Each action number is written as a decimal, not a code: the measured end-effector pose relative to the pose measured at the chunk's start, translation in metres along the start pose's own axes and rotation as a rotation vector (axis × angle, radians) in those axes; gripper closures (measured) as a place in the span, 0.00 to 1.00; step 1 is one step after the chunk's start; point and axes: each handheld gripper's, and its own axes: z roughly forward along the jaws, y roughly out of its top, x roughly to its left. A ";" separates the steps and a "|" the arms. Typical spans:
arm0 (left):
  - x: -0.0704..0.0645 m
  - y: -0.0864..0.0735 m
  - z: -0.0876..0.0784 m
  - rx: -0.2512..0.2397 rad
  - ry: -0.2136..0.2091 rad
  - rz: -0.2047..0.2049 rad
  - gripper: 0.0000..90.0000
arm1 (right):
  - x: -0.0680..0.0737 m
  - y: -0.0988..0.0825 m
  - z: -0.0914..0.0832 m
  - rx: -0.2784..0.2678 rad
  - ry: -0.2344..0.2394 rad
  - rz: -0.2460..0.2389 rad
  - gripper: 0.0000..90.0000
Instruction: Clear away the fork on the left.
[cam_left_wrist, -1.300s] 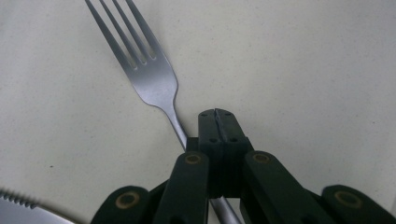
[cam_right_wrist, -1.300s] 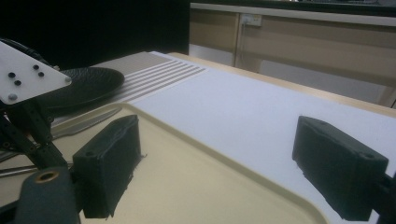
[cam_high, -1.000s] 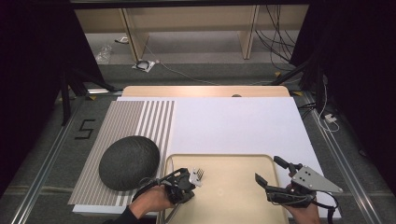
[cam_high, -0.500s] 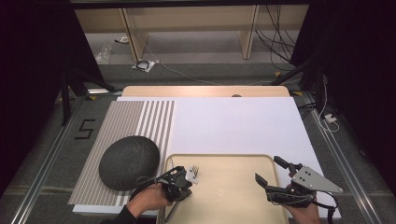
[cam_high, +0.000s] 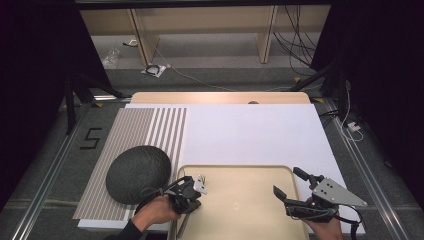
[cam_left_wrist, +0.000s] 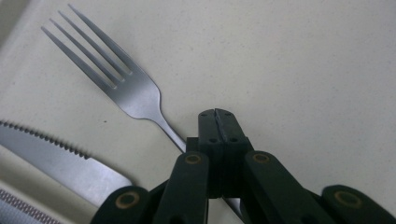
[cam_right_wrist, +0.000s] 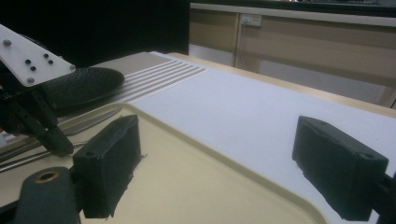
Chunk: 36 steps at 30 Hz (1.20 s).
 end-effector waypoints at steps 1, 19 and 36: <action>0.001 -0.001 -0.001 0.001 0.005 -0.006 0.99 | 0.000 0.000 0.000 -0.001 0.000 0.000 0.18; 0.007 -0.010 -0.004 0.003 0.018 -0.032 0.99 | 0.000 0.000 -0.001 0.008 -0.002 0.001 0.18; 0.009 -0.013 -0.005 -0.002 0.020 -0.040 0.96 | 0.000 0.000 0.000 0.003 -0.001 0.002 0.18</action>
